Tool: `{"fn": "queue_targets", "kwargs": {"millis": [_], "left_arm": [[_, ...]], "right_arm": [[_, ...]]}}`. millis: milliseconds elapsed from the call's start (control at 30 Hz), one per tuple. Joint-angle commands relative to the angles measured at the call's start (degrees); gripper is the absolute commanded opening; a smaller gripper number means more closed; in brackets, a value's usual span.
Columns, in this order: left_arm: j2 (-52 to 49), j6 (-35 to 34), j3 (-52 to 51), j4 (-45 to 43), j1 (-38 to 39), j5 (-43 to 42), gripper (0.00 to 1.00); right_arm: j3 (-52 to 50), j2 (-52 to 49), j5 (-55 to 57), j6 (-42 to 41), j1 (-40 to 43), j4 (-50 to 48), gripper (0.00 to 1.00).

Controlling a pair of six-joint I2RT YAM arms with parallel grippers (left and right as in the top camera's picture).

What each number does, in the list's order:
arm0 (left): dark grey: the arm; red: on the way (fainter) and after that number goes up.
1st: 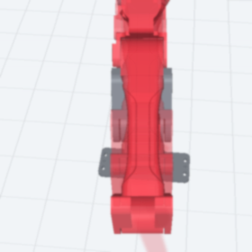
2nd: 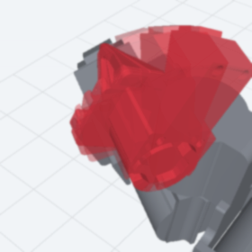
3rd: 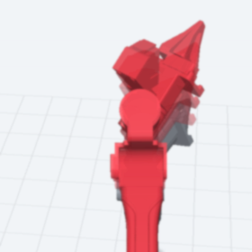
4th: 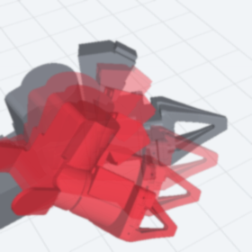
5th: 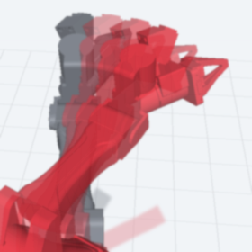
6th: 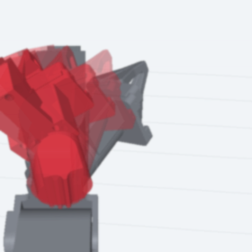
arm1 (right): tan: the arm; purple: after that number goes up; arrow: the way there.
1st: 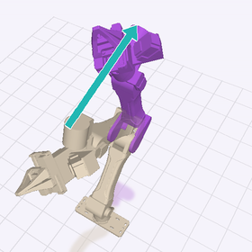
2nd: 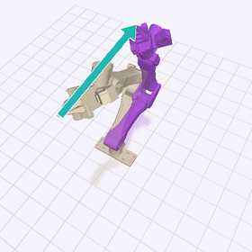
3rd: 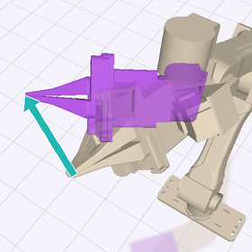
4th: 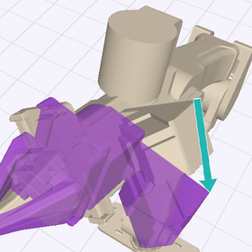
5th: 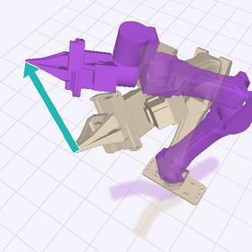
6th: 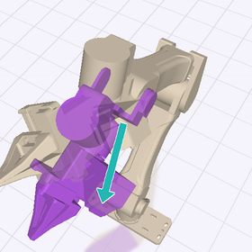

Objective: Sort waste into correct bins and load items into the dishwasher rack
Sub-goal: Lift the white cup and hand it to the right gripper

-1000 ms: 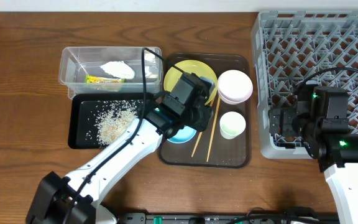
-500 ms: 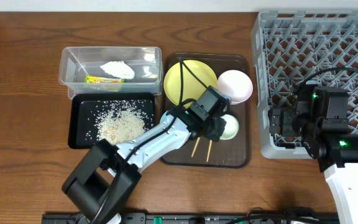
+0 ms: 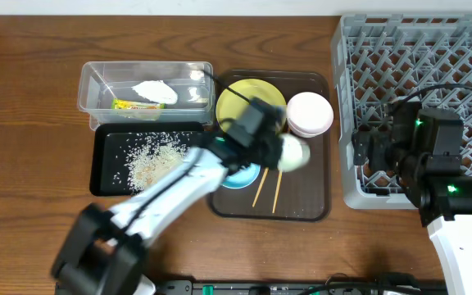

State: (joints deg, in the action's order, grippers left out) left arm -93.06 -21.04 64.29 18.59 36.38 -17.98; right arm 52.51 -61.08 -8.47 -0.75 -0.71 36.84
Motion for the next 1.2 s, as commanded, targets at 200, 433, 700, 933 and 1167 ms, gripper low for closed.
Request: {"fn": "queue_targets", "kwargs": {"millis": [200,433,700,933,1167], "left_arm": [[0.9,-21.7,0.4,-11.9,-17.4,-36.1,0.06],[-1.4,-23.2,0.4,-13.3,-19.7,-54.0,0.06],[-1.4,-23.2,0.4,-13.3,-17.5,-58.5,0.06],[-1.4,-23.2,0.3,-13.3,-16.3,-59.8,0.07],[-1.4,-23.3,0.3,-13.3,-16.2,-59.8,0.06]], "right_arm": [[1.0,-5.8,-38.7,9.6,-1.3,-2.7,0.99],[1.0,-14.1,-57.1,17.6,-2.1,-6.4,0.99],[1.0,-20.0,-65.9,17.5,-2.1,-18.9,0.99],[1.0,-20.5,-78.8,17.5,-2.1,-27.4,0.98],[1.0,-20.5,-80.0,17.5,-2.1,-28.4,0.88]]}}
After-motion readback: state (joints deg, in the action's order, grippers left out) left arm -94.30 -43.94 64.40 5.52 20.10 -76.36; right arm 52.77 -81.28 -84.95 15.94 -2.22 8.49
